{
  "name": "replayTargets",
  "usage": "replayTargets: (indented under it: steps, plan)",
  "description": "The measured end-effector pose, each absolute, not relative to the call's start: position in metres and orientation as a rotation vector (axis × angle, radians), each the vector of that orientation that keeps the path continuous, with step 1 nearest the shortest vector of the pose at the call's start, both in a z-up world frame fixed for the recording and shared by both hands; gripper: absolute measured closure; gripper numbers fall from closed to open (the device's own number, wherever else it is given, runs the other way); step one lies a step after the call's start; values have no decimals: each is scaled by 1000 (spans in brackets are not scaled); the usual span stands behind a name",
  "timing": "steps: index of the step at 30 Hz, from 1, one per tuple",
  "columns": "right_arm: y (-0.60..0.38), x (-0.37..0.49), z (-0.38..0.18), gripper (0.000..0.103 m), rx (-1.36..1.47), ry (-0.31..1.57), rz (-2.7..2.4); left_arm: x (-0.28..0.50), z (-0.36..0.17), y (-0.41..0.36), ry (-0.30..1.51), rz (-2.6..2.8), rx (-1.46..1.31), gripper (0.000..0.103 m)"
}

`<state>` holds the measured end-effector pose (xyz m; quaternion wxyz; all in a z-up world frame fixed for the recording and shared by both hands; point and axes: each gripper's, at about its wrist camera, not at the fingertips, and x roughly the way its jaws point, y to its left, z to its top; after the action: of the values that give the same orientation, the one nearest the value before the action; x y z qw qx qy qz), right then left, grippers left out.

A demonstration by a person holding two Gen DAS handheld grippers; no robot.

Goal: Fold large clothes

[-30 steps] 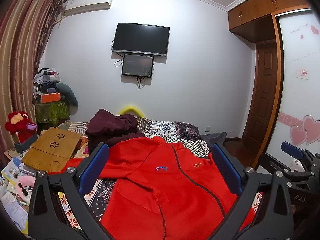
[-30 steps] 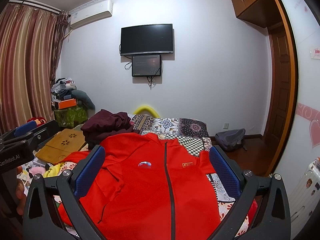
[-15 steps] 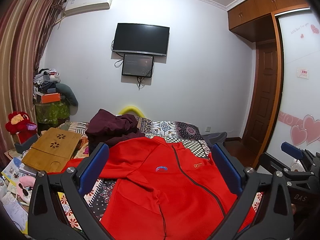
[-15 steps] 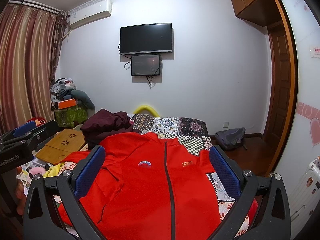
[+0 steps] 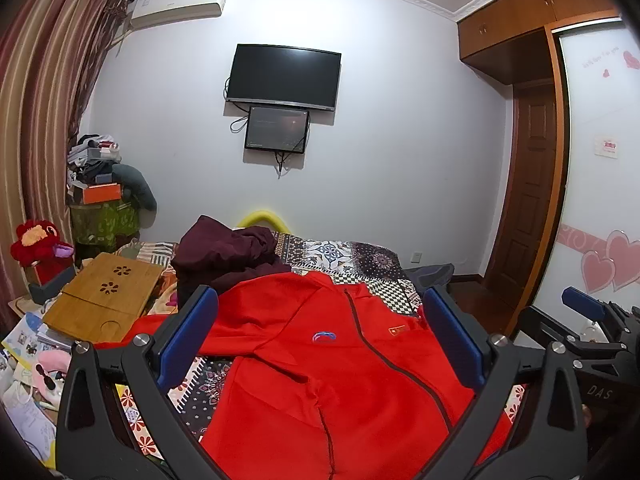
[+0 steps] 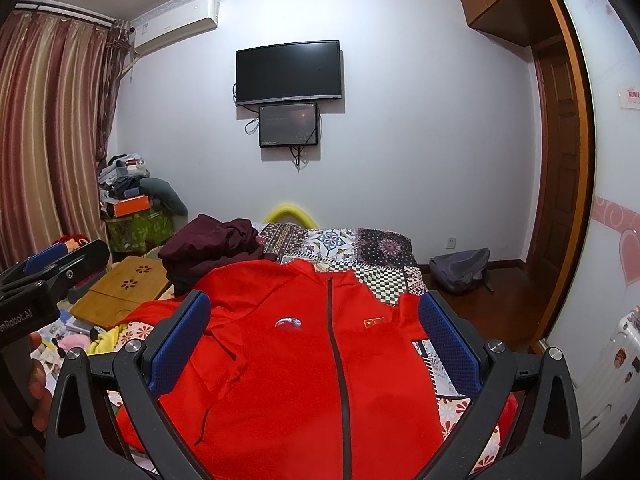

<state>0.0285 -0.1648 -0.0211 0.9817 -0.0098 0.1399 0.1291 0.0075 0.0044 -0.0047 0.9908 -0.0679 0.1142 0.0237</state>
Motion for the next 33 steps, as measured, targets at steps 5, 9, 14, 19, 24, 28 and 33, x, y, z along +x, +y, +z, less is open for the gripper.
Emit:
replayTargets:
  steps: [5, 9, 14, 19, 24, 28, 33]
  plan:
    - [-160, 36, -23, 0, -38, 287, 246, 14, -6, 11, 228, 63, -138, 0]
    - [-158, 47, -25, 0, -45, 298, 240, 24, -6, 22, 229, 83, -136, 0]
    - [-152, 67, -27, 0, -44, 318, 245, 43, -8, 42, 242, 128, -126, 0]
    - [-147, 89, -30, 0, -32, 335, 258, 72, -13, 77, 271, 180, -161, 0]
    - [-142, 116, -37, 0, -26, 371, 258, 104, -28, 118, 303, 301, -171, 0]
    - [-136, 140, -46, 0, -27, 422, 261, 128, -48, 156, 365, 349, -201, 0]
    - [-128, 170, -61, 0, -50, 493, 241, 160, -90, 223, 494, 404, -325, 0]
